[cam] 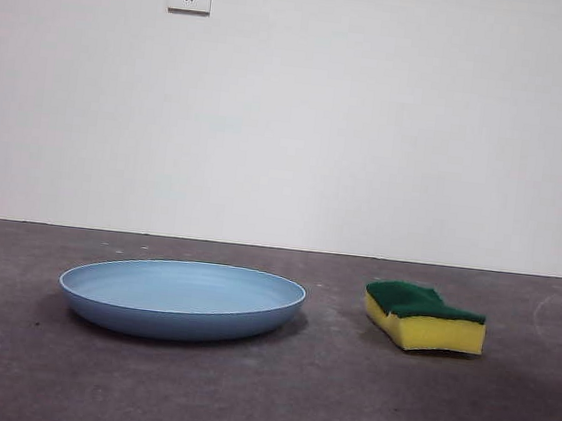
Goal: Pick up the plate,pick up the cloth,clean the plate with the cloth
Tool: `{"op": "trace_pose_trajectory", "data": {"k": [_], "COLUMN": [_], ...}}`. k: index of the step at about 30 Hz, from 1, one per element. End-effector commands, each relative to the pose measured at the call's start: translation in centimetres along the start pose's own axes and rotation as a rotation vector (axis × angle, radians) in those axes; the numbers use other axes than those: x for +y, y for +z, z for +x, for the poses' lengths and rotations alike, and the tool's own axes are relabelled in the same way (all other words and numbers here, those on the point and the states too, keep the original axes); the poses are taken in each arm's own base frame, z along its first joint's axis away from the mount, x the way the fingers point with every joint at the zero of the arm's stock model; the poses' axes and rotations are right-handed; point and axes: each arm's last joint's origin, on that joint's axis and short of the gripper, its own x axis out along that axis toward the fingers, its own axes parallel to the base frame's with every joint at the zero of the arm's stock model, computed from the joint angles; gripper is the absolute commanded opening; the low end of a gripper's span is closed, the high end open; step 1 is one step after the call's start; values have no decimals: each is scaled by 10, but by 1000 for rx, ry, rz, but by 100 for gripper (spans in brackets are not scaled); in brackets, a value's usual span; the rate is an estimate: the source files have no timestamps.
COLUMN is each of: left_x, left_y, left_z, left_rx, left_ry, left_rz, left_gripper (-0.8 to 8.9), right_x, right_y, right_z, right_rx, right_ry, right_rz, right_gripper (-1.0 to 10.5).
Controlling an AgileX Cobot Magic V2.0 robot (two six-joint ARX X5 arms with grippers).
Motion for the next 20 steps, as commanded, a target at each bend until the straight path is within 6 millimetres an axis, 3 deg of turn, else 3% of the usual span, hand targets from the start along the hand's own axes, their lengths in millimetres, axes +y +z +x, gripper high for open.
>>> {"op": "trace_pose_trajectory", "data": {"k": [1,8,14,20], "left_x": [0,-1,-2,-4], "left_y": [-3,6,32,69], "left_z": [1,-1,-12,-18], "left_rx": [-9,-28,-10,32], "left_ry": [1,-31,-30,-60], "left_rz": [-11,-145,-226,-249], "left_gripper": [-1,-6,-6,-6], "right_x": [-1,1,8,16], "right_y": [-4,6,40,80], "right_z": [1,-2,-8,-9], "right_rx": [12,-9,-21,82], "right_ry": [1,13,39,45], "right_rz": [13,126,143,148], "right_gripper": [1,-11,-11,-11]}}
